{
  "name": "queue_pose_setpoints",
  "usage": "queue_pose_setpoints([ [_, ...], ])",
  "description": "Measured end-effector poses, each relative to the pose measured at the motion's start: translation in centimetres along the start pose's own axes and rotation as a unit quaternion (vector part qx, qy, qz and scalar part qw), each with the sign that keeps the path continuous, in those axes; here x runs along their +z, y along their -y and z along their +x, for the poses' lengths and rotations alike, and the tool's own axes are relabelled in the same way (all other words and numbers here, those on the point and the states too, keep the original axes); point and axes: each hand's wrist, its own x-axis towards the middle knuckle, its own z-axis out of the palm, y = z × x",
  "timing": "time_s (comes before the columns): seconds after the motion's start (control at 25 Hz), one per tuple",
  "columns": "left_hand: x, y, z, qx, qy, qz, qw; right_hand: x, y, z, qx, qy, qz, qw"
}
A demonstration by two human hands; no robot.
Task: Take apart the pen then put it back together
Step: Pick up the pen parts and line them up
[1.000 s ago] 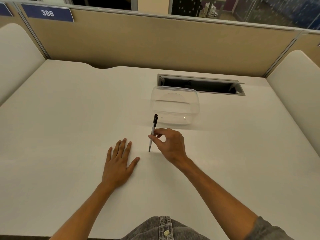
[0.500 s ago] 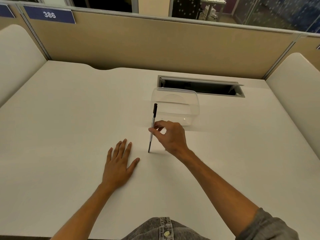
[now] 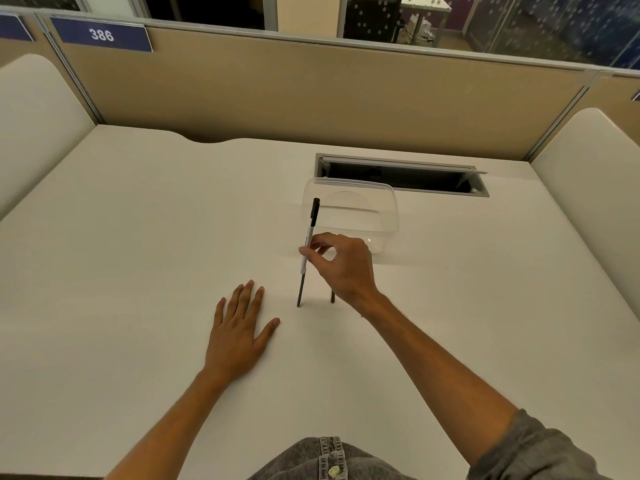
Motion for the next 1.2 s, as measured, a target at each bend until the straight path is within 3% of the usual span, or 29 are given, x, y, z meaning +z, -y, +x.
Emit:
queue_pose_setpoints([
  [0.2,-0.3,-0.1,0.1,0.0,0.004,-0.008,1.0,-0.7,0.0,-0.4,0.004,-0.028,0.041,0.999],
  [0.4,-1.2,-0.6,0.2,-0.009,-0.002,-0.046,0.999,-1.9,-1.0,-3.2,-0.003,0.032,0.008,0.999],
  [0.6,-3.1,-2.2,0.1,-0.001,-0.14,-0.136,0.981,-1.9,-2.6,-6.1,0.01,0.111,-0.091,0.99],
  [0.76,-4.1,-3.7,-0.1,0.083,-0.222,-0.119,0.964,-1.3,-3.0,-7.0,-0.01,0.134,-0.153,0.979],
  [0.96,-4.3,-5.2,0.0,0.215,-0.148,-0.03,0.965,-0.2,-1.9,-6.9,-0.071,0.148,-0.171,0.971],
  [1.2,-4.1,-4.3,0.5,0.18,-0.103,-0.063,0.976,0.5,-1.6,-5.6,-0.085,0.203,-0.15,0.964],
])
